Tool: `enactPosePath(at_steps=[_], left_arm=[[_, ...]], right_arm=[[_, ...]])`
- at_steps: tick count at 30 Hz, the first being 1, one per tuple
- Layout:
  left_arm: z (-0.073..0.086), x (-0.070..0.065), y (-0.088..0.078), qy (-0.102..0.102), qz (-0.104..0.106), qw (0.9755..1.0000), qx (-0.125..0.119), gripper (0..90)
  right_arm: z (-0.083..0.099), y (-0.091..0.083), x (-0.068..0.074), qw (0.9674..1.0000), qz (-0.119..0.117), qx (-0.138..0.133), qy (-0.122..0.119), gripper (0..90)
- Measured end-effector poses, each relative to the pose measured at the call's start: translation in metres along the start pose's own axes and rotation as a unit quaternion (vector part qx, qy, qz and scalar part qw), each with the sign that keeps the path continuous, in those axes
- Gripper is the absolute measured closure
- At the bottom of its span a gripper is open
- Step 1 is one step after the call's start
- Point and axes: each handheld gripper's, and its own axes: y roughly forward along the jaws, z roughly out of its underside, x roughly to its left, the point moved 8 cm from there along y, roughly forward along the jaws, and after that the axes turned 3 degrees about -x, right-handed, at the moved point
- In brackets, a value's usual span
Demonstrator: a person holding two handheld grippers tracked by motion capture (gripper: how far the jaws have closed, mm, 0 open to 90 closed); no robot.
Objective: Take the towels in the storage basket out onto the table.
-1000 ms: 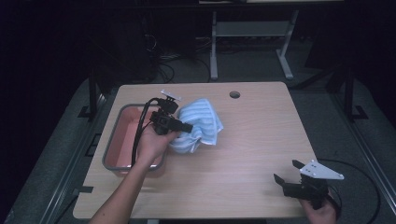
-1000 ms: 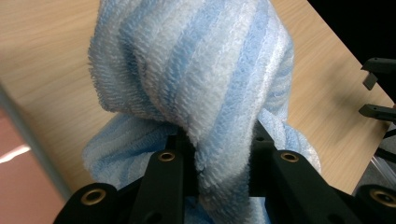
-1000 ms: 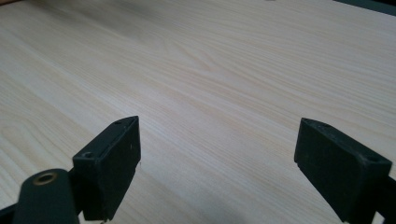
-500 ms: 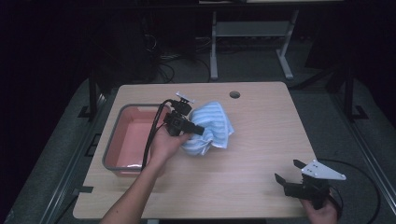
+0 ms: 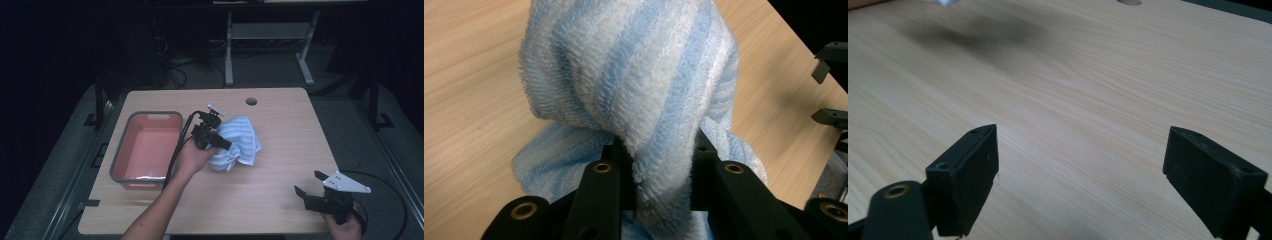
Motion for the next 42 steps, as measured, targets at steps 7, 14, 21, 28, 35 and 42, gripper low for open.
enactPosePath(at_steps=[7, 14, 21, 28, 35, 42], left_arm=[[0.000, -0.009, 0.016, -0.001, 0.003, 1.0000, 0.006, 73.0], [-0.001, -0.013, 0.029, -0.002, 0.002, 0.9999, 0.012, 72.7], [0.000, -0.014, 0.043, -0.004, 0.003, 0.9997, 0.023, 72.0], [0.001, -0.018, 0.056, -0.019, 0.008, 0.9995, 0.024, 71.1], [0.004, -0.022, 0.066, -0.019, 0.008, 0.9992, 0.033, 66.7], [0.005, -0.025, 0.071, -0.017, 0.005, 0.9992, 0.037, 57.3]], right_arm=[[0.000, 0.000, 0.001, 1.0000, -0.001, 0.000, -0.001, 14.1], [0.000, 0.000, 0.000, 1.0000, 0.000, 0.000, -0.001, 14.1], [0.000, 0.000, 0.000, 1.0000, -0.002, 0.001, 0.000, 14.1], [0.000, 0.000, 0.000, 1.0000, -0.001, 0.000, 0.000, 14.1], [0.000, -0.001, 0.000, 1.0000, -0.002, -0.001, 0.000, 14.1], [0.000, 0.000, 0.000, 1.0000, -0.003, 0.000, 0.003, 14.1]])
